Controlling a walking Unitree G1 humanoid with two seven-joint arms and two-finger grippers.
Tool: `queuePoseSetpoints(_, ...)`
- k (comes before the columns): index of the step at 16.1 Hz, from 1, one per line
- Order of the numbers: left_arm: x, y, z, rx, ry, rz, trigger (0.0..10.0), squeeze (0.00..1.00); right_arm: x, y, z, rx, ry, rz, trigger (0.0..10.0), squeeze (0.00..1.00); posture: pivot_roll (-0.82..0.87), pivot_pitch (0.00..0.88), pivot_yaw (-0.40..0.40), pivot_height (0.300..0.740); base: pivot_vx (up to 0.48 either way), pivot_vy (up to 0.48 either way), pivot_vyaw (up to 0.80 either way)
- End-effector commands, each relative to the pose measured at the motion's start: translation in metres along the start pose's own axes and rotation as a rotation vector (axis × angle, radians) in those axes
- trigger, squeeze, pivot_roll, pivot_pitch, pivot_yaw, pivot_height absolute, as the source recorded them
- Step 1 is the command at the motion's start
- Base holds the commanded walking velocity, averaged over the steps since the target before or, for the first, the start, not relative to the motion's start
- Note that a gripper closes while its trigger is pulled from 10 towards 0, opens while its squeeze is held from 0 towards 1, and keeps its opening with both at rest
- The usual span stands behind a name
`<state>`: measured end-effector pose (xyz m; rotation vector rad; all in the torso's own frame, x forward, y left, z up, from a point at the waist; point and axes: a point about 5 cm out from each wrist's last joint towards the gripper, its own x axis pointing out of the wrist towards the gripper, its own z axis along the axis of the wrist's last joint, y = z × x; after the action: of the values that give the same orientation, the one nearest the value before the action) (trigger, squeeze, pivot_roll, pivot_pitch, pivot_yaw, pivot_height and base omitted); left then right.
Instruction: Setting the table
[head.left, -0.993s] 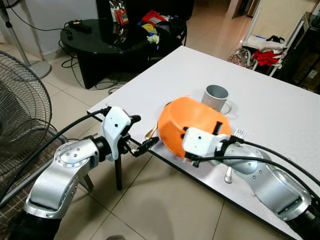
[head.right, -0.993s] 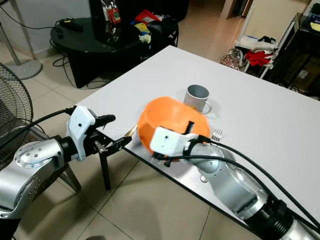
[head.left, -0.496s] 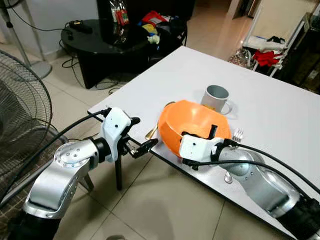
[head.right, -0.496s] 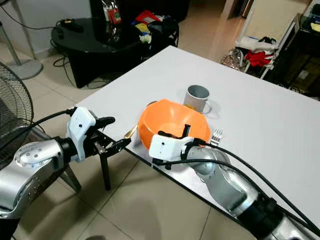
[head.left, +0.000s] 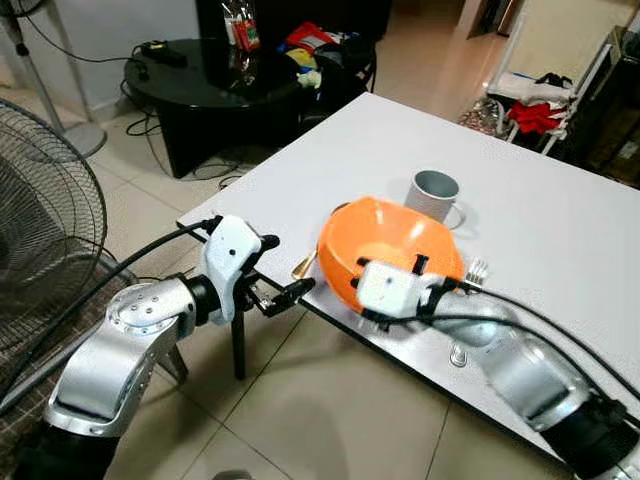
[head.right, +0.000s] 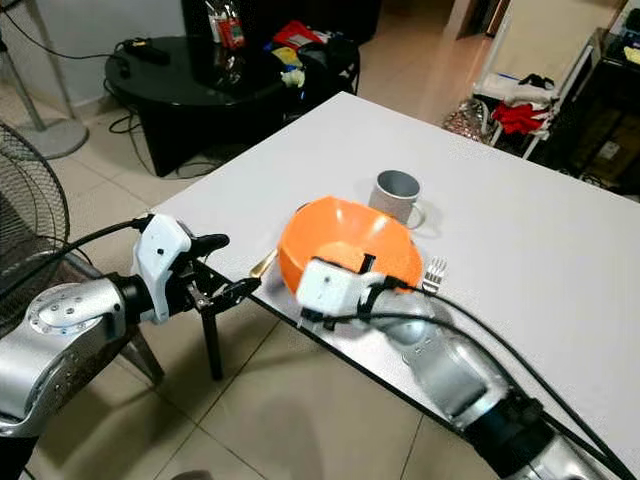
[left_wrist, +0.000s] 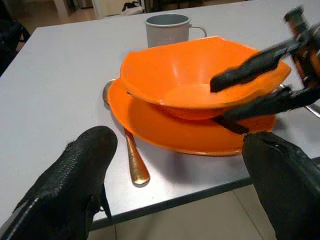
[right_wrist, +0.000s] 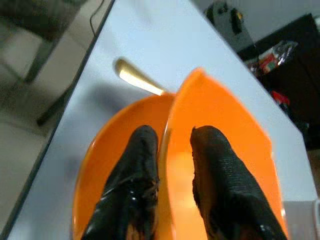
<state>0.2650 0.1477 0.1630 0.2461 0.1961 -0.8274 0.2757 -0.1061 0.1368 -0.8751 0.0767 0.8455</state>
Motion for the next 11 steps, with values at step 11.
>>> queuePoseSetpoints(11, -0.012, 0.008, 0.012, -0.037, -0.090, 0.230, 10.0, 0.00, -0.064, -0.026, 0.020, 0.523, -0.222, -0.390, 10.0, 1.00, 0.08, 0.000, -0.046, 0.740, 0.000, 0.000, 0.00)
